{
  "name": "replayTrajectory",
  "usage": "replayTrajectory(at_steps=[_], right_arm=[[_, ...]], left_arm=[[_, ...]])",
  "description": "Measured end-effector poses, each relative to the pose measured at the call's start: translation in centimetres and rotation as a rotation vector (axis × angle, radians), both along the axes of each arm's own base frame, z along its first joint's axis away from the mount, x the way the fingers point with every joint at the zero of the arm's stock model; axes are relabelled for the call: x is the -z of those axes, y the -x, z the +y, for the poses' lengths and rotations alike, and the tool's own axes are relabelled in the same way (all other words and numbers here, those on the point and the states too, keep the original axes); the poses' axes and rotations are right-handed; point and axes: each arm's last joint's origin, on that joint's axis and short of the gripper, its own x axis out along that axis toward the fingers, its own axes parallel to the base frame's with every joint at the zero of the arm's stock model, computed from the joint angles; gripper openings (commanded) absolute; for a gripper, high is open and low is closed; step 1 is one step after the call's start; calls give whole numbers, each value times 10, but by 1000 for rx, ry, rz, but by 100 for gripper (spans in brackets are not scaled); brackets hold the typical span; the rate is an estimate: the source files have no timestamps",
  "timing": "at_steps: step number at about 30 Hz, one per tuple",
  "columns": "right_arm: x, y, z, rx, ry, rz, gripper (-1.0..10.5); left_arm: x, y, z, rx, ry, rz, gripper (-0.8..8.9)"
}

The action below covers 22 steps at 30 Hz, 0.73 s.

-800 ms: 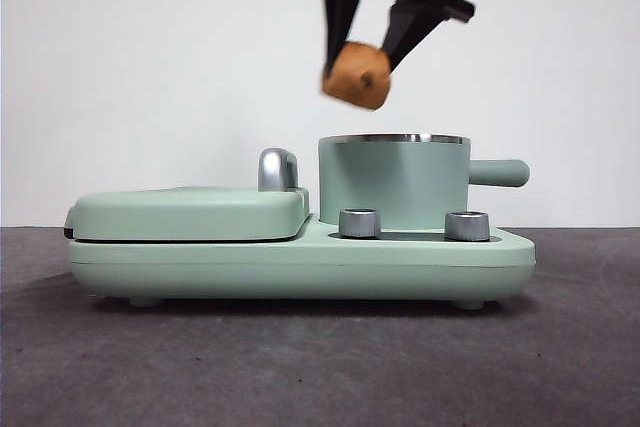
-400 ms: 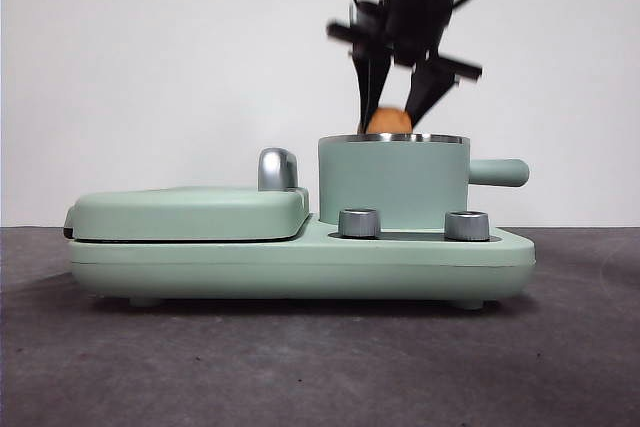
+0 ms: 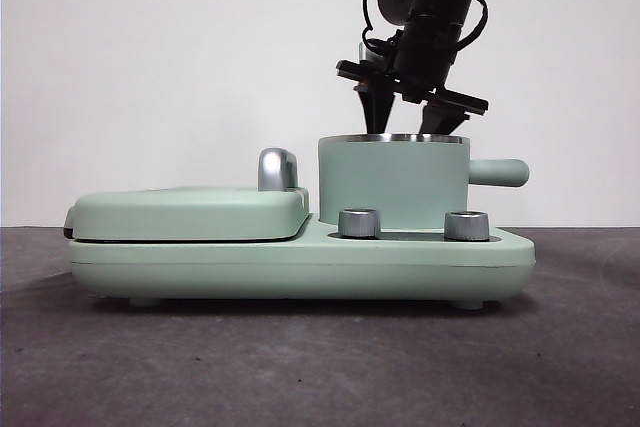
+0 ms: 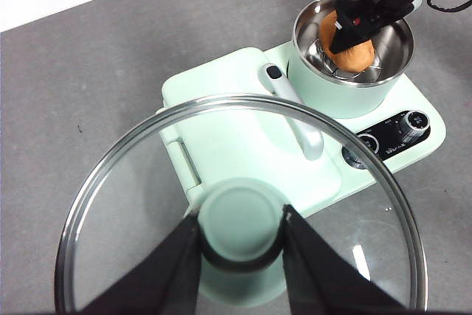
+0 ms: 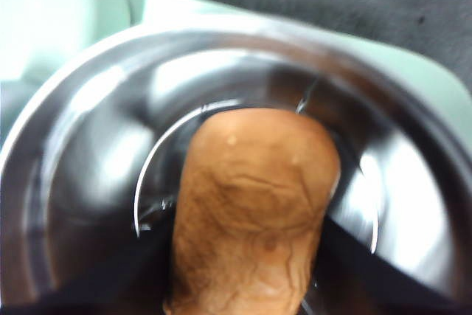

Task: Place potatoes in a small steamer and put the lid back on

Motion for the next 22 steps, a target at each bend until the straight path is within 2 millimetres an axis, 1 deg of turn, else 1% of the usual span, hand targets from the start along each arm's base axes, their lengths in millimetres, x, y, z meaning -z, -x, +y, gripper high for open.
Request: replayTrajectory(at_steps=[1,5,8,12,14,19,22], right_arm=[[0,1,1,-2,2,5,456],[-4,1,1,-3,-5,-4,458],[-20,5,-1,-3,-3,-8,458],[-63,12,-5,-8,-21,-145,455],[-86,23,-9,-13,-39,-204,454],[-144,63,-26,-22,-66,-351,454],[-163,90,-37,-30,-67,-387,453]], left_arm=[[0,0,0,0,0,0,9],[0,0,0,2,1,0,9],[0,0,0,5,4,1,9],[0,0,0,5,5,-1,9],[0,0,0,6,5,0,9],[-1,-1,-1,6,9,-9,9],[0,-2,-1,6,8,-5,8]])
